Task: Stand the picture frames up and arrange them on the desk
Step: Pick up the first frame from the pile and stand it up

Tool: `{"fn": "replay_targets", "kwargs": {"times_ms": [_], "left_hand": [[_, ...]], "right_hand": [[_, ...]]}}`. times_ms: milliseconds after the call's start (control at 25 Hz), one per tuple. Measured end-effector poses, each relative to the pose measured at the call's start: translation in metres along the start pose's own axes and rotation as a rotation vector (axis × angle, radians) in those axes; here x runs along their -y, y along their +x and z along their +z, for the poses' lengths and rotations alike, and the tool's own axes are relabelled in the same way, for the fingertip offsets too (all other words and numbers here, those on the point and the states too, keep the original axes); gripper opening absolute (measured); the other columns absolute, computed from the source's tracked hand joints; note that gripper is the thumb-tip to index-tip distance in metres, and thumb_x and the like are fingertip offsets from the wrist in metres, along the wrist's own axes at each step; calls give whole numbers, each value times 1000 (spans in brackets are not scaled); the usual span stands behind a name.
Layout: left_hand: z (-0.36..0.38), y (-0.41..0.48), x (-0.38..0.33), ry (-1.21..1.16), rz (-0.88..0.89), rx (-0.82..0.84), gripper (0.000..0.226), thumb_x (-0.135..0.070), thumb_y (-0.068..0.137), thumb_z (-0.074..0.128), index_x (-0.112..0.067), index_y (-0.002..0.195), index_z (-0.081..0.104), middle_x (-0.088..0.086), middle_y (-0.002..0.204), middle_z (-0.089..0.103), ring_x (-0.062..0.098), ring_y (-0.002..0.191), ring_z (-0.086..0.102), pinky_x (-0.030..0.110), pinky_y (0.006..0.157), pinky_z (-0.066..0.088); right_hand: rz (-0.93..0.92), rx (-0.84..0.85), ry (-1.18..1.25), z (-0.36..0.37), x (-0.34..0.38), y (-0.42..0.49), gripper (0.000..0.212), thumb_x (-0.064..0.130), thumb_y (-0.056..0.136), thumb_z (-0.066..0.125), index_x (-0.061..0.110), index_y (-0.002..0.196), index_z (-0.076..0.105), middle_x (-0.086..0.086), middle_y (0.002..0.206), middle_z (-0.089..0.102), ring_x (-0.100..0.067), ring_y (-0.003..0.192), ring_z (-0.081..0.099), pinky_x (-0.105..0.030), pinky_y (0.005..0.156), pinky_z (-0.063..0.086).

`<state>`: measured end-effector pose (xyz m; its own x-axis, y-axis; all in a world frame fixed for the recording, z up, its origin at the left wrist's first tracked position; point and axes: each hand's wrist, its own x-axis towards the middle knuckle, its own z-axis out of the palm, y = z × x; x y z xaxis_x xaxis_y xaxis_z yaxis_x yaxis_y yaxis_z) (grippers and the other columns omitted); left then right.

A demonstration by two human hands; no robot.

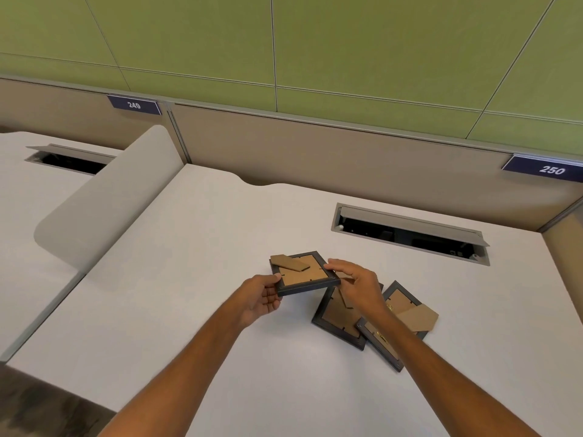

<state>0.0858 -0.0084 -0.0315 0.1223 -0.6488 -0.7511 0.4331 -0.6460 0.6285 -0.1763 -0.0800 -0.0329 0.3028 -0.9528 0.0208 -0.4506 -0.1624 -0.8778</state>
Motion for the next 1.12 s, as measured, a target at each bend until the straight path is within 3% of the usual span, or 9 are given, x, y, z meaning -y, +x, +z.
{"fn": "replay_targets", "kwargs": {"times_ms": [80,240,480,600,760,840,960,1120], "left_hand": [[0,-3,-8,-19,-19,29,21,-23,100,73,-3,105,75,9,73,75,17,61,67,27,56,60],[0,-9,-21,-93,-57,71,28,-30,96,75,-2,96,75,12,77,75,19,58,69,28,55,61],[3,-21,-34,73,-23,-7,38,-42,93,73,-8,79,63,14,74,75,21,56,68,29,54,61],[4,-26,-35,138,65,-123,49,-54,97,72,-7,91,61,18,84,74,25,66,69,33,61,63],[10,-32,-29,260,233,-245,60,-66,104,52,-8,103,69,10,94,68,26,83,63,37,77,56],[11,-36,-25,303,311,-246,64,-67,107,41,-10,110,69,7,104,73,26,95,67,41,87,54],[10,-40,-18,333,417,-202,62,-65,110,36,-15,122,69,5,117,76,25,110,71,44,96,56],[9,-38,-15,294,502,-111,45,-53,113,41,-20,121,71,1,116,81,25,108,76,39,88,62]], "right_hand": [[-59,-31,-6,-1,4,5,49,-15,92,69,24,119,83,6,129,76,-4,121,66,-13,102,53],[-129,-80,64,0,13,11,40,-14,91,72,17,112,85,3,113,81,-2,106,74,-17,96,58],[-114,11,90,0,26,22,35,-7,95,69,17,117,84,10,109,82,5,106,71,-9,88,53],[-57,49,131,1,26,26,32,-1,99,68,16,123,81,9,109,82,3,107,72,-9,84,55],[4,56,165,5,29,30,30,4,100,69,18,124,80,15,105,81,8,103,72,-6,81,54],[30,44,188,5,31,33,28,7,101,69,20,123,80,16,104,81,7,100,73,-11,82,57],[84,51,268,5,36,36,26,10,102,68,20,123,80,11,104,83,-8,100,79,-24,83,64],[149,64,356,8,47,37,20,19,105,67,17,122,77,7,103,83,-8,94,80,-23,73,62]]}}
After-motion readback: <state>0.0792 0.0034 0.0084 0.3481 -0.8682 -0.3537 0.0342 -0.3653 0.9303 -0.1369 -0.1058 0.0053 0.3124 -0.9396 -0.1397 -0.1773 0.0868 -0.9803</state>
